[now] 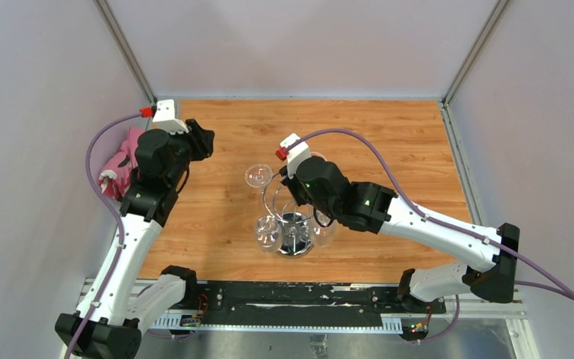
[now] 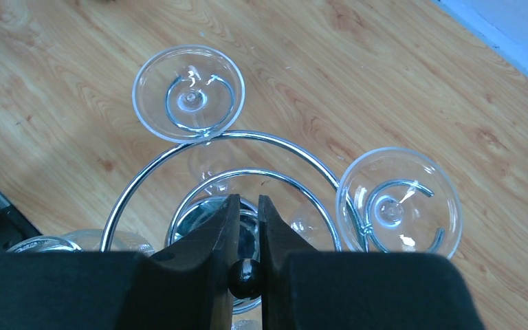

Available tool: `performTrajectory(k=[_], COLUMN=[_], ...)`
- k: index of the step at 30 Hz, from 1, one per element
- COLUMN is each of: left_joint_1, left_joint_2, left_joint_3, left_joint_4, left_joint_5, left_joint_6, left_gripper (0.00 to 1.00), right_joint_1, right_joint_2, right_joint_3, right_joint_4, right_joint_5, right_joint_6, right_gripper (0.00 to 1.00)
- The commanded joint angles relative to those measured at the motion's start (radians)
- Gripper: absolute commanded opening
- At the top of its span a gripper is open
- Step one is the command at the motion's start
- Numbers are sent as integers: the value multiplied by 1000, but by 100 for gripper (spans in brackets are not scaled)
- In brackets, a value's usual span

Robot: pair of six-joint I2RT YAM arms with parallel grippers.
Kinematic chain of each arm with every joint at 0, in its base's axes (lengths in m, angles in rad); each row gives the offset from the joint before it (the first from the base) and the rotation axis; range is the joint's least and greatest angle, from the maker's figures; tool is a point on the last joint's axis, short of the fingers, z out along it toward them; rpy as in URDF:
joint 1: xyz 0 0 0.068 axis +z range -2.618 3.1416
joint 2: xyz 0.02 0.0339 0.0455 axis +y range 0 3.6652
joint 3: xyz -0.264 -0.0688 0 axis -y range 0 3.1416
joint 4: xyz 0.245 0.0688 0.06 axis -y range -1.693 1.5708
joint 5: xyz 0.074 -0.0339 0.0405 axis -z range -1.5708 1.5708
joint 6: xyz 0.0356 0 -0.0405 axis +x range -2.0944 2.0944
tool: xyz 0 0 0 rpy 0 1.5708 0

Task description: Take the wine glass off the wine glass rack

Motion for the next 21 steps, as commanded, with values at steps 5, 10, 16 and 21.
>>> performTrajectory(k=[5, 10, 16, 21], left_joint_1=[-2, -3, -2, -2], left_joint_2=[30, 49, 82, 89], left_joint_3=[-10, -11, -8, -39], left_joint_4=[49, 66, 83, 123], left_joint_5=[-26, -31, -25, -16], left_joint_6=[13, 16, 16, 5], left_gripper=[45, 45, 45, 46], right_joint_1=[-142, -238, -328, -379], right_joint_2=[37, 92, 181, 233], right_joint_3=[95, 139, 204, 233], right_joint_4=[104, 113, 149, 179], right_joint_5=[-6, -89, -177, -214], right_joint_6=[-82, -71, -59, -64], right_gripper=[0, 0, 0, 0])
